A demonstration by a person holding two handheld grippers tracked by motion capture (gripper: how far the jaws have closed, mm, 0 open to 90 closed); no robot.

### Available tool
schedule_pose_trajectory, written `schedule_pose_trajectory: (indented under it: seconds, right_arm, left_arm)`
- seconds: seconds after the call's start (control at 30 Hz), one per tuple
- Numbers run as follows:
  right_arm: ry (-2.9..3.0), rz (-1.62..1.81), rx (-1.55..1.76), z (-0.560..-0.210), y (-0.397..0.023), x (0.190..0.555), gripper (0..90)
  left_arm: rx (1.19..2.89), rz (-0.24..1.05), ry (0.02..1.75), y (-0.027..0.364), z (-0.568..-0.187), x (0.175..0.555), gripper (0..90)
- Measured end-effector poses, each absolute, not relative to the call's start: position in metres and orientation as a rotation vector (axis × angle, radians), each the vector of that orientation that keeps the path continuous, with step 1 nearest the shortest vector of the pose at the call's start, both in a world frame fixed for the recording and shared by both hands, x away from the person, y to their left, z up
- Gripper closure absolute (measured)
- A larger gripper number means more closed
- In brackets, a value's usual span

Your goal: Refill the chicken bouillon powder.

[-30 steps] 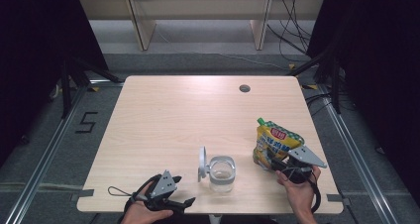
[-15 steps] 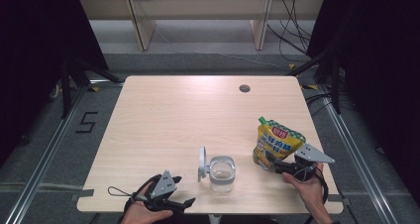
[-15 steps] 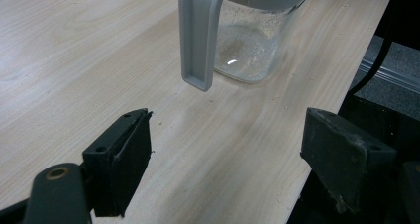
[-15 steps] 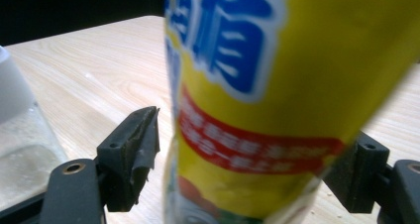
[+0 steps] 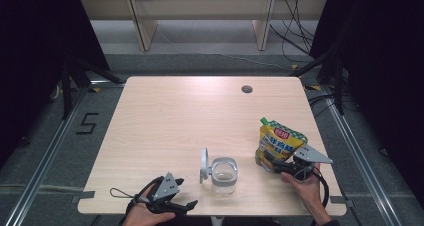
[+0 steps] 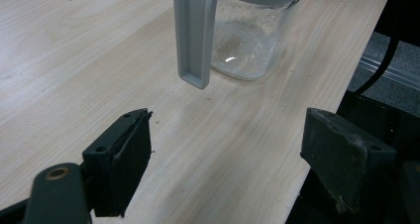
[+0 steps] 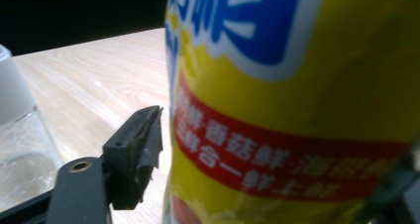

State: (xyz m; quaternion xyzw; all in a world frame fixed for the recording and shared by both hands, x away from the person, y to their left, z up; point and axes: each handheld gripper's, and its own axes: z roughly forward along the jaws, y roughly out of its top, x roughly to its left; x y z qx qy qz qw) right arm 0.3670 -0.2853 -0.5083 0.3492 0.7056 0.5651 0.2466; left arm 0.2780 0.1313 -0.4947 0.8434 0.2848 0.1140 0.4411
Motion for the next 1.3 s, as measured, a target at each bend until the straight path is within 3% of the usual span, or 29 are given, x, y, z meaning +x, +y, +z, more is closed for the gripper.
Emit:
schedule_pose_trajectory:
  seconds: [0.6,1.3]
  right_arm:
    - [1.863,1.593,0.977,-0.509,-0.283,0.376,45.0]
    - [1.93,1.436,0.857,-0.477,-0.274,0.353,50.1]
  left_arm:
    - [2.11,0.279,0.702,0.131,-0.495,0.278,18.9]
    - [2.091,0.294,0.707,0.134,-0.492,0.278,18.9]
